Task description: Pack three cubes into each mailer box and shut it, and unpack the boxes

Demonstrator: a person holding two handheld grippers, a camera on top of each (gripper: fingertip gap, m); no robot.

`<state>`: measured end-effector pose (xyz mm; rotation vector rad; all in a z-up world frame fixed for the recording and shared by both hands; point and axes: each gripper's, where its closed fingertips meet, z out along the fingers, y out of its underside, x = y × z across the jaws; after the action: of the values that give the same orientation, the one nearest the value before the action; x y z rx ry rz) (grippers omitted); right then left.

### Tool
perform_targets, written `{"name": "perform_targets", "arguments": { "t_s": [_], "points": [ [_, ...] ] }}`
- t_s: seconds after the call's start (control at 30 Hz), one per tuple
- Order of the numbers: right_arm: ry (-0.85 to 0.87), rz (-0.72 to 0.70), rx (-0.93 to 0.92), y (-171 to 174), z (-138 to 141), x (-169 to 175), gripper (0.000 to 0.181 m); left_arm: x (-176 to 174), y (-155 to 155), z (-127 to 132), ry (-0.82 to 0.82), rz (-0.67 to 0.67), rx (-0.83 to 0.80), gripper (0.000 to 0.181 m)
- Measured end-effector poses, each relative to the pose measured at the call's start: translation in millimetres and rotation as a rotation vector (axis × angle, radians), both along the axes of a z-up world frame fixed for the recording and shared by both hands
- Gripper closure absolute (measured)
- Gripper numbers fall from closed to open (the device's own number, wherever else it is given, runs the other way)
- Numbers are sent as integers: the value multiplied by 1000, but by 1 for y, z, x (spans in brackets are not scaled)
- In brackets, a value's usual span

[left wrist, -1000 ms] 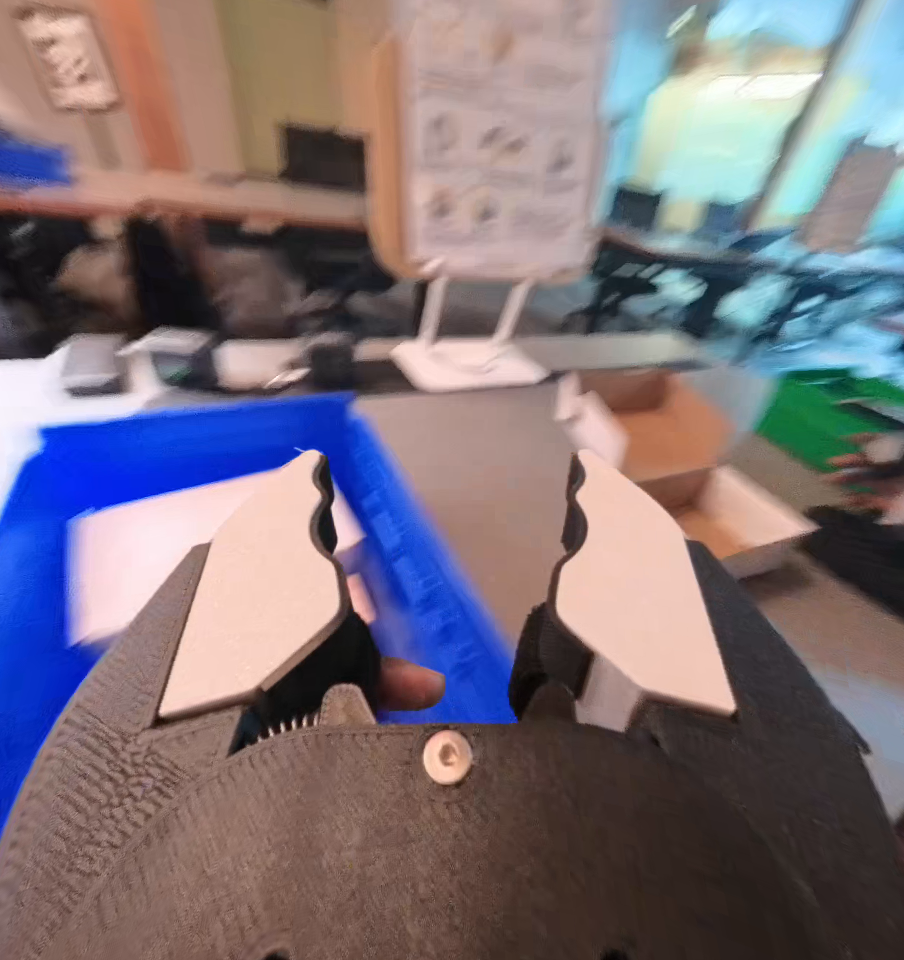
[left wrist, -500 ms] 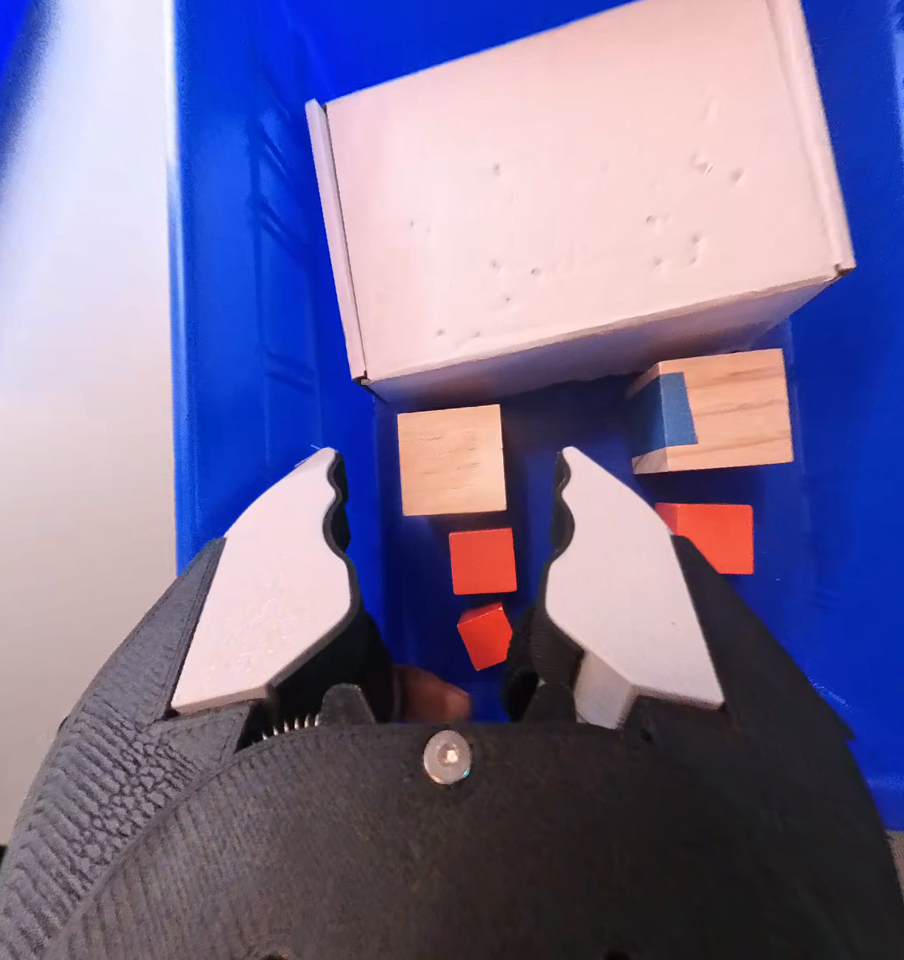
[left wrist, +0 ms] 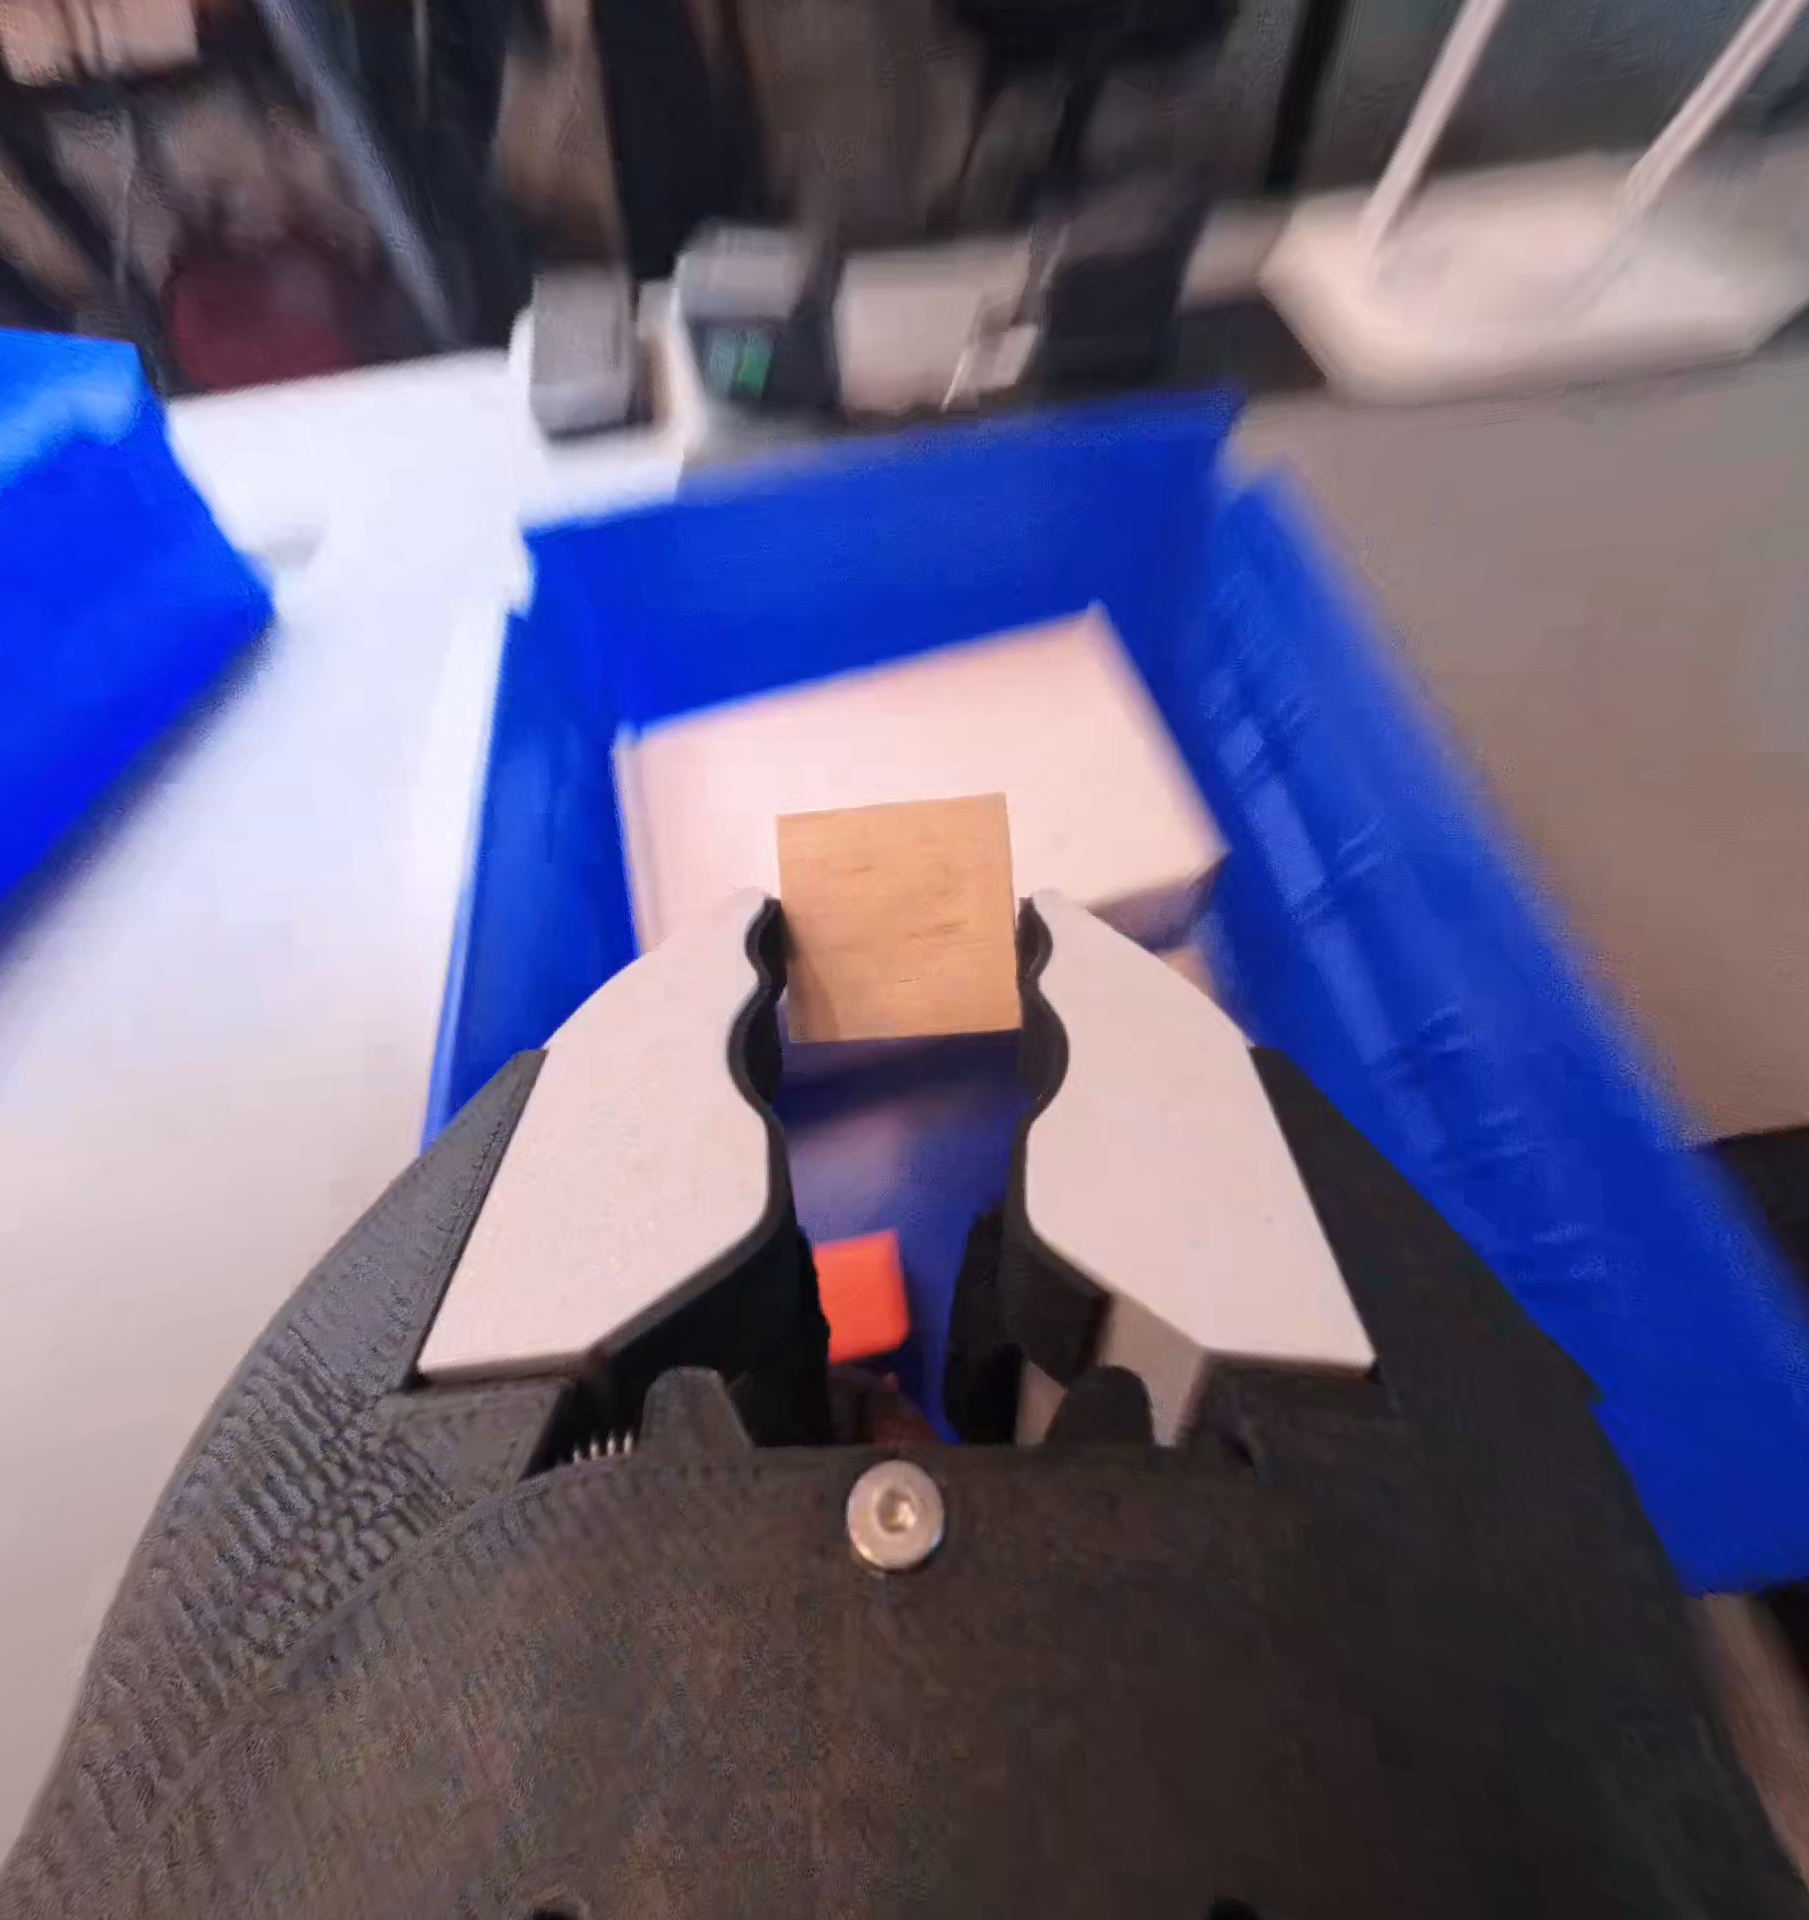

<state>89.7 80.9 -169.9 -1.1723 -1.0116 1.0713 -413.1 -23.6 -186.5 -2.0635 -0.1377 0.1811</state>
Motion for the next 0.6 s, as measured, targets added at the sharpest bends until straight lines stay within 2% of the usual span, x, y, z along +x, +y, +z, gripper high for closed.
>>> {"name": "perform_targets", "arguments": {
  "t_s": [0.1, 0.27, 0.33, 0.43, 0.6],
  "points": [
    [-42, -18, 58, -1, -4, -3, 56, 56, 9, 62, -79, -188, 359, 139],
    [-61, -26, 167, -6, -3, -6, 58, 168, 13, 115, -347, -507, 688, 138],
    [-43, -8, 217, -13, 1, -7, 59, 213, 15, 123, -451, -648, 734, 138],
    [-15, -7, 301, -20, 8, -7, 63, 270, 26, 124, -602, -791, 744, 138],
    [94, -64, 519, -36, 37, -8, 76, 362, 40, 107, -977, -1050, 610, 138]
  ]
}}
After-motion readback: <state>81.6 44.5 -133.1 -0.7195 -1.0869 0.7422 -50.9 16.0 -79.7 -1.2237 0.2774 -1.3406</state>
